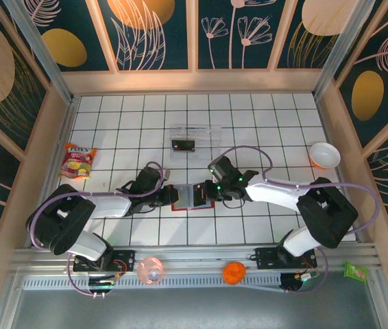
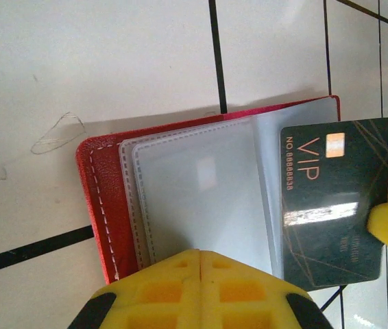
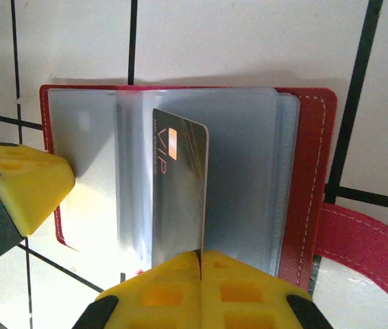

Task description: Take the credit cards out of the card holder

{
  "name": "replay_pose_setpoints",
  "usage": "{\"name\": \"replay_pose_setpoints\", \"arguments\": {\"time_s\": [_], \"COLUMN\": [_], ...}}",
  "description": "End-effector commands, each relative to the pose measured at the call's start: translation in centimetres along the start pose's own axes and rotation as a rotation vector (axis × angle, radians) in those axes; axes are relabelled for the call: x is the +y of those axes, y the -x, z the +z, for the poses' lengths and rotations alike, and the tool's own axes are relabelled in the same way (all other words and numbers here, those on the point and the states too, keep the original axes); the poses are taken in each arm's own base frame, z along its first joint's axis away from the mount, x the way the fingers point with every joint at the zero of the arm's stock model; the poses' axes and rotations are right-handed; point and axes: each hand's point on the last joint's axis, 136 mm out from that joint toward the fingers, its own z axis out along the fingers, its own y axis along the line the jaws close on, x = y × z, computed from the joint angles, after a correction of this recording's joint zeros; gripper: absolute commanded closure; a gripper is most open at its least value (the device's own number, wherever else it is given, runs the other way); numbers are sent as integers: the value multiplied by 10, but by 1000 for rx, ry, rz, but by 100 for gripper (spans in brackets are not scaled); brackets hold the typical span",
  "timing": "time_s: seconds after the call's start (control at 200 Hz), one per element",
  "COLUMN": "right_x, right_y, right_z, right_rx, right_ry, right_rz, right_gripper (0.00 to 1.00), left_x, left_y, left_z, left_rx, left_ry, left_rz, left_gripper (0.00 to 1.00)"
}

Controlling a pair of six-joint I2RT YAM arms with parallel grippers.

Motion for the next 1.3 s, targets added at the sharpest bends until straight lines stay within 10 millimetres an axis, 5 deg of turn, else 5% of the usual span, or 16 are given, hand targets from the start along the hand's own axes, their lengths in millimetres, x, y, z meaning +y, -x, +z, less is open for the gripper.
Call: {"name": "replay_pose_setpoints", "arguments": {"time_s": [0.0, 0.355, 0.581, 0.681, 0.811, 1.116, 1.296], "right_x": [1, 15, 19, 16, 20, 66, 99], "right_y": [-1, -4, -1, 4, 22, 72, 108], "right_z": [-2, 22, 25, 22, 0, -74, -106], "right_rx": [13, 59, 46, 30, -53, -263, -381], "right_ry": [-67, -48, -21, -25, -22, -4, -5], "right_rz": [-52, -84, -86, -91, -169, -601, -821], "right_gripper": [100, 100, 85, 96, 100, 100, 100], "left_x": [24, 20, 21, 22, 21, 7, -14], "left_y": [-18, -18, -18, -19, -17, -6, 9], "left_z": [3, 5, 4, 4, 4, 1, -13], "left_rx": [77, 89, 91, 92, 91, 85, 48], "left_ry": [86, 69, 70, 77, 78, 62, 38], "left_rz": [-6, 14, 20, 20, 20, 39, 59], "left_gripper": [100, 100, 100, 100, 100, 100, 58]}}
